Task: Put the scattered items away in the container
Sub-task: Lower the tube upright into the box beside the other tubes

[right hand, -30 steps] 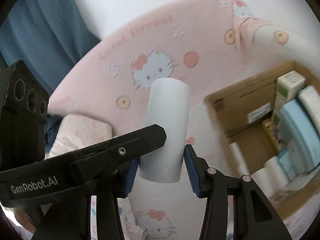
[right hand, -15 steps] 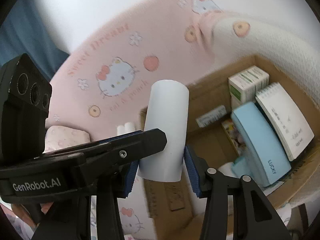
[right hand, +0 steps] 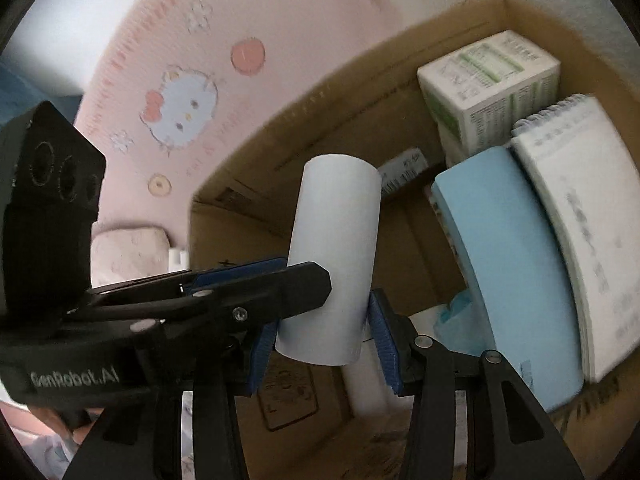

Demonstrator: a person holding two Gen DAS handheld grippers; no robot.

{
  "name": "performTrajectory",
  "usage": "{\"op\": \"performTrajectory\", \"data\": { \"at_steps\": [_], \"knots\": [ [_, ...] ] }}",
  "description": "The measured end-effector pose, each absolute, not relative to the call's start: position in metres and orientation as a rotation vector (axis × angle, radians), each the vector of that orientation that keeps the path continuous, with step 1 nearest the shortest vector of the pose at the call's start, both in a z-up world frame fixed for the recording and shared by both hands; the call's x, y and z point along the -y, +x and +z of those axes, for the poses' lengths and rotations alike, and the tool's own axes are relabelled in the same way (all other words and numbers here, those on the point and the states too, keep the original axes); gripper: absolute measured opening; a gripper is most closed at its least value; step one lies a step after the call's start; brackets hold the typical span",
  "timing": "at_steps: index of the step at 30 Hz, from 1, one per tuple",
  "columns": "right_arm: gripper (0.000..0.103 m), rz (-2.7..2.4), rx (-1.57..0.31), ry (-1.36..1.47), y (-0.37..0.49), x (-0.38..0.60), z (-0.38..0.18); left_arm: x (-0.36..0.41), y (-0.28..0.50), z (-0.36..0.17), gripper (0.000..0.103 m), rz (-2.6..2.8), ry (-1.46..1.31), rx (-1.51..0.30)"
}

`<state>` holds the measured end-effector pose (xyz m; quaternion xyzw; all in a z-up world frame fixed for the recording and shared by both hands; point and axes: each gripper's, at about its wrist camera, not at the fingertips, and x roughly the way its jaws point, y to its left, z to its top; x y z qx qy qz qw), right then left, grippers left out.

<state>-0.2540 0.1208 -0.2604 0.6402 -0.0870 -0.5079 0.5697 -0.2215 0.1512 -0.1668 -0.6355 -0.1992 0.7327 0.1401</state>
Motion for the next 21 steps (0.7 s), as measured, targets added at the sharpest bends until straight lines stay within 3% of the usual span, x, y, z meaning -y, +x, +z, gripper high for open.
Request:
{"op": "performTrajectory", "data": {
  "at_steps": [8,15,21],
  "knots": [
    [0.043,-1.067,0.059,1.566,-0.241,-0.093,-0.282,-0.168,-0.228,-0.179,0.037,2.154,-1.966,0.389],
    [0.042,-1.014,0.090,1.618,-0.246,-0.090,-0.292,-0.172,-0.241,-0.185,0.037,2.130,-2.074,0.377],
    [0.041,-0.887,0.073,1.652,-0.236,-0.080,-0.303,-0.173,-0.251,-0.179,0.037,2.206,-2.145,0.242]
  ]
}}
